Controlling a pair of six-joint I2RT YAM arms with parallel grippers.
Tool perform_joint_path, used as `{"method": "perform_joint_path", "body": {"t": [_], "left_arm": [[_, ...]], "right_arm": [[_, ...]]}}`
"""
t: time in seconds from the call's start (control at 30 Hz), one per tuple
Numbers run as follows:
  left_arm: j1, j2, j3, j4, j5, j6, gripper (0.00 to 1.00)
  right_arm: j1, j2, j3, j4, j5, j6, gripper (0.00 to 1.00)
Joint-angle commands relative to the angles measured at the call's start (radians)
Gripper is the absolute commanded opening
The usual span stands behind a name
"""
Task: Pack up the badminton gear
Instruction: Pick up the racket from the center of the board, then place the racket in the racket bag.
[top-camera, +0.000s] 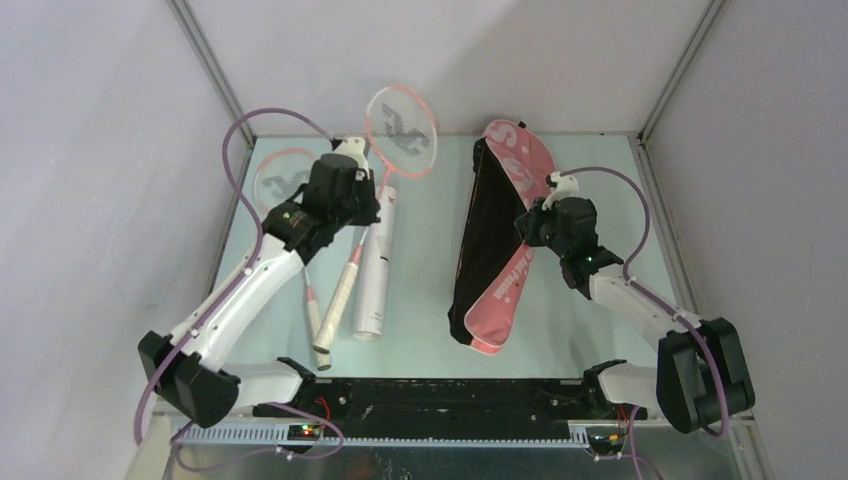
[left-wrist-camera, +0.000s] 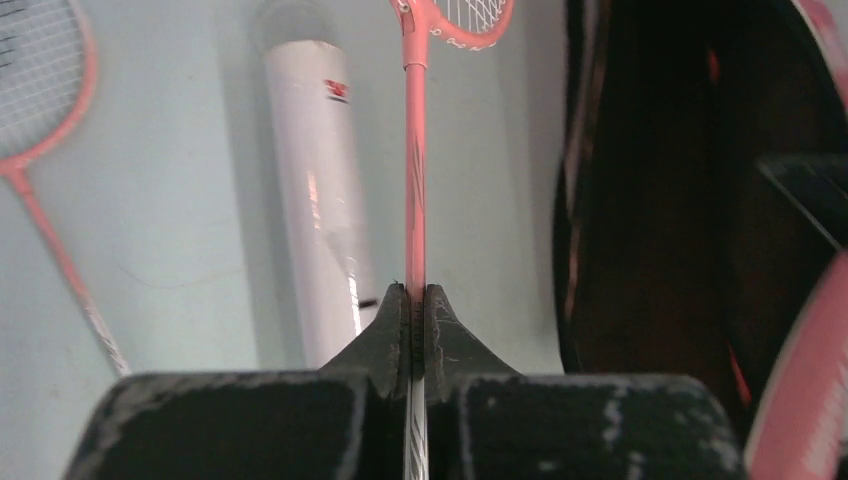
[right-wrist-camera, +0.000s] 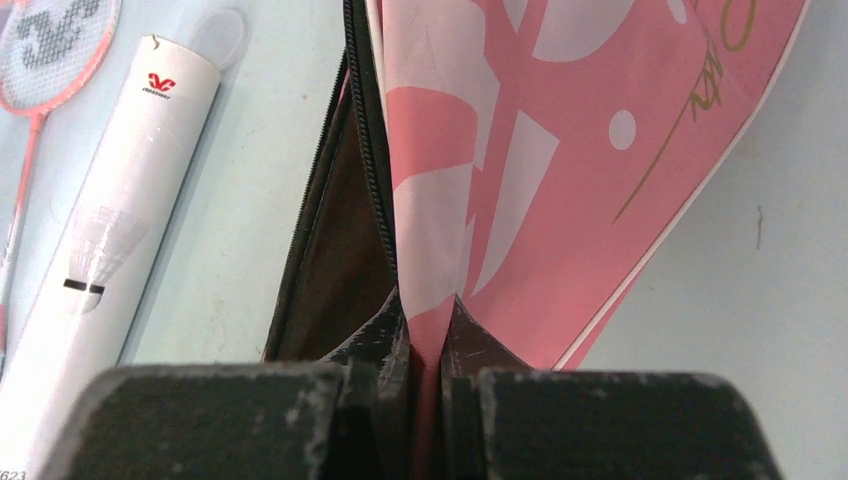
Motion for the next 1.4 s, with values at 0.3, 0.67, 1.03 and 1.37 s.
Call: {"method": "perform_joint_path", "body": {"t": [0.3, 0.67, 1.03, 1.37], "left_arm": [[-0.262, -0.162, -0.136, -0.03, 0.026, -0.198, 0.0], [-0.365, -0.03, -0.163, 0.128, 0.145, -0.157, 0.0], [-0.355, 0.285, 0.038, 0.301, -0.168, -0.215, 0.0], [-0.287, 0.359, 0.065, 0.382, -0.245, -0.366, 0.0]], "right_arm": [[0.014, 0.142, 0.167, 0.22, -0.009, 0.146, 0.0], [0.057, 0.185, 0.167, 0.276, -0.156, 0.185, 0.0], [0.122, 0.106, 0.071, 0.372, -0.577, 0.263, 0.0], [0.226, 0.076, -0.016, 0.341, -0.893, 0.127, 0.0]]}}
